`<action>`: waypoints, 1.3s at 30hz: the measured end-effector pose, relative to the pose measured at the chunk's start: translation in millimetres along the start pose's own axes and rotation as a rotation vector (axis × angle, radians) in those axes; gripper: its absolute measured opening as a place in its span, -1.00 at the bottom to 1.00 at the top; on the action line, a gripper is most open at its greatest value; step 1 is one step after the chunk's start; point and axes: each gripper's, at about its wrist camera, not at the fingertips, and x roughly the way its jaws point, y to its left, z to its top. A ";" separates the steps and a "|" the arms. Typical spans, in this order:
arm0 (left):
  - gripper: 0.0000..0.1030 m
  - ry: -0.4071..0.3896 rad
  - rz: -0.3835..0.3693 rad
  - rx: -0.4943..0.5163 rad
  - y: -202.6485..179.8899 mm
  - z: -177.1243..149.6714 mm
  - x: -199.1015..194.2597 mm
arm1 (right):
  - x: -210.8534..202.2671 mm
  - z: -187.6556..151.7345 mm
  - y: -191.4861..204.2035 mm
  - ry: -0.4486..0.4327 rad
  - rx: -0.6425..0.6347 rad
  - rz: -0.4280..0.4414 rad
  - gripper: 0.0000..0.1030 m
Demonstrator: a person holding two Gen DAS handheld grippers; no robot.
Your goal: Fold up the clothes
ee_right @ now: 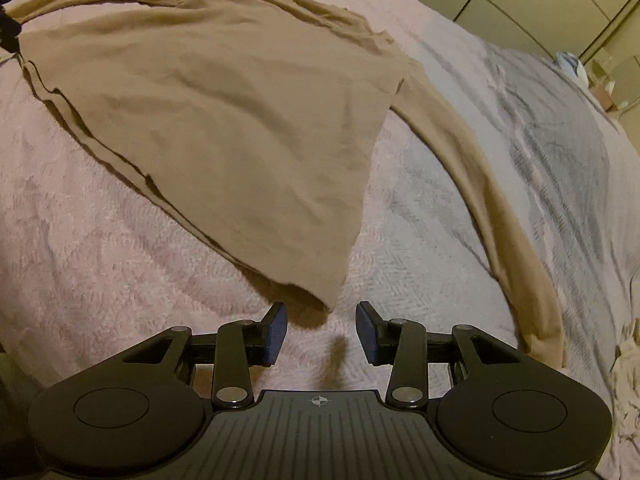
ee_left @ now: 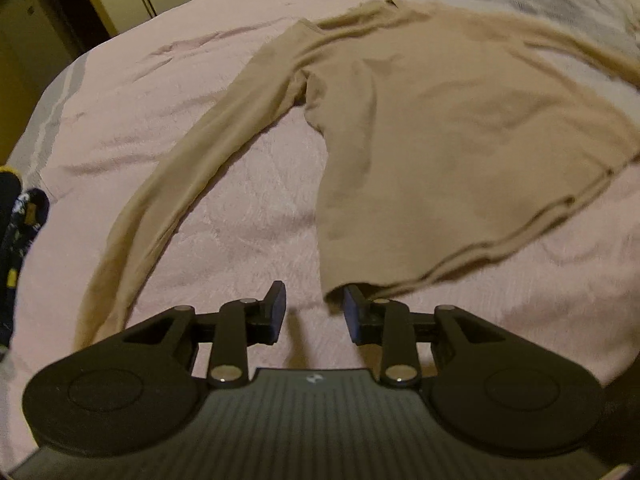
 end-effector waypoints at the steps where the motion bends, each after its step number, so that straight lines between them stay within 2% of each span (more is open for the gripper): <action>1: -0.47 -0.002 -0.004 -0.006 -0.6 1.6 1.9 | -0.3 0.4 -0.6 -0.009 0.003 -0.001 -0.21; 5: -0.54 -0.004 -0.012 -0.015 -4.3 2.3 10.3 | 0.6 3.6 0.6 -0.051 0.000 -0.033 -0.21; 9: -0.56 -0.013 -0.002 -0.028 -7.3 2.9 17.5 | 19.2 1.4 6.4 -0.003 -0.086 -0.069 -0.22; 10: -0.63 -0.015 -0.008 -0.032 -6.7 3.5 19.0 | 20.3 1.1 5.9 -0.015 -0.089 -0.066 -0.36; 11: -0.91 -0.017 -0.020 -0.035 -6.5 4.7 19.8 | 18.9 1.7 3.2 -0.038 -0.079 -0.053 -0.56; 12: -0.95 -0.018 -0.036 -0.037 -5.8 6.1 19.9 | 15.4 3.4 -1.2 -0.065 -0.062 -0.034 -0.95; 13: -0.96 -0.026 -0.031 -0.030 -5.6 6.8 17.9 | 10.7 5.3 -4.8 -0.096 -0.049 -0.031 -0.98; 15: -0.97 -0.055 -0.006 0.023 -8.3 8.5 8.0 | -0.2 9.1 -8.9 -0.151 -0.054 -0.034 -1.00; 20: -0.97 -0.131 0.057 0.219 -18.0 10.2 -35.0 | -19.1 5.4 -25.7 -0.124 -0.078 -0.045 -1.00; 24: -0.97 -0.088 0.043 0.322 -31.7 -0.6 -36.4 | -15.1 -4.5 -26.9 -0.062 -0.112 -0.016 -1.00; 29: -0.97 0.000 0.010 0.374 -53.7 -18.9 2.1 | 10.3 -8.1 -14.7 0.020 -0.153 0.005 -1.00; 31: -0.97 -0.005 0.016 0.423 -56.4 -21.3 3.7 | 14.1 -7.8 -14.7 0.036 -0.175 0.010 -1.00; 33: -0.97 -0.058 0.022 0.384 -47.3 -12.5 -12.5 | 5.9 -6.4 -21.3 0.006 -0.174 -0.002 -1.00; 35: -0.98 -0.107 0.031 0.288 -32.1 -3.2 -31.6 | -7.6 -4.2 -31.3 -0.033 -0.118 -0.026 -1.00; 37: -0.98 -0.098 0.040 0.304 -31.6 -4.2 -36.6 | -14.1 -6.2 -35.2 -0.035 -0.088 -0.020 -1.00; 39: -0.98 -0.043 0.017 0.349 -38.9 -17.8 -26.1 | -7.3 -13.8 -24.4 0.020 -0.112 0.017 -1.00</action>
